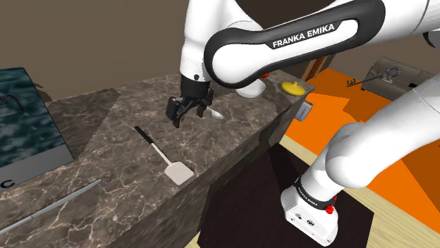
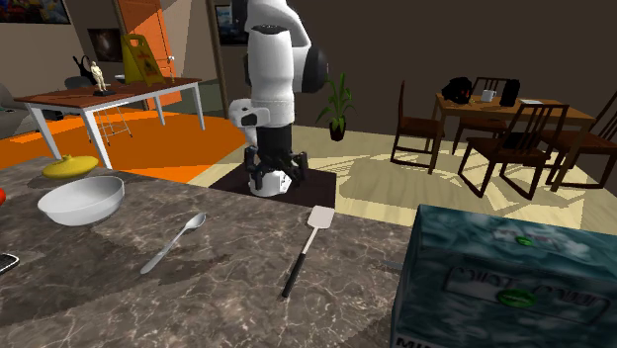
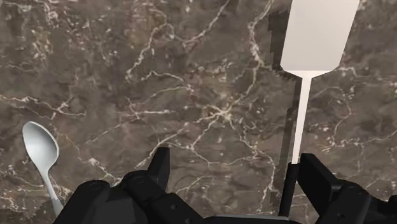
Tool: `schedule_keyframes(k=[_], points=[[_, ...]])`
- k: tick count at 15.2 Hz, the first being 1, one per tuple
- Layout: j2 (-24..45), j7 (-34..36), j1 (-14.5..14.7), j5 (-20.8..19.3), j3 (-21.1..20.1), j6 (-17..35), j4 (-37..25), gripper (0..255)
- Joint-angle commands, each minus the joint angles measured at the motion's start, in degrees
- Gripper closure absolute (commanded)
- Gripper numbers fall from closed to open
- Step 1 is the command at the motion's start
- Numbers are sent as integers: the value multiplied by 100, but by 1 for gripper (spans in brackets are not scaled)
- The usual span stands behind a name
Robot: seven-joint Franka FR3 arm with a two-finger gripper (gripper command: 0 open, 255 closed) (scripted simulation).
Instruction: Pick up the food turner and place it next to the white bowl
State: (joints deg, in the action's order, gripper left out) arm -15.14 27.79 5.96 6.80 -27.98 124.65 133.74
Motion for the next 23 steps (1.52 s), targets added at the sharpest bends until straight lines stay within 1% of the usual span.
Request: schedule_keyframes(k=[1,4,7,8,15,23], points=[[503,351,-30,-252,-232,188,-258,0],[1209,919,-5,-729,-511,361,-653,0],[1960,1524,128,-1312,-669,444,-1116,0],[2021,1570,159,-1359,-661,446,-1157,0],[2440,1823,224,-1728,-580,951,-982,0],[2440,1823,225,-1728,-579,949,-983,0]])
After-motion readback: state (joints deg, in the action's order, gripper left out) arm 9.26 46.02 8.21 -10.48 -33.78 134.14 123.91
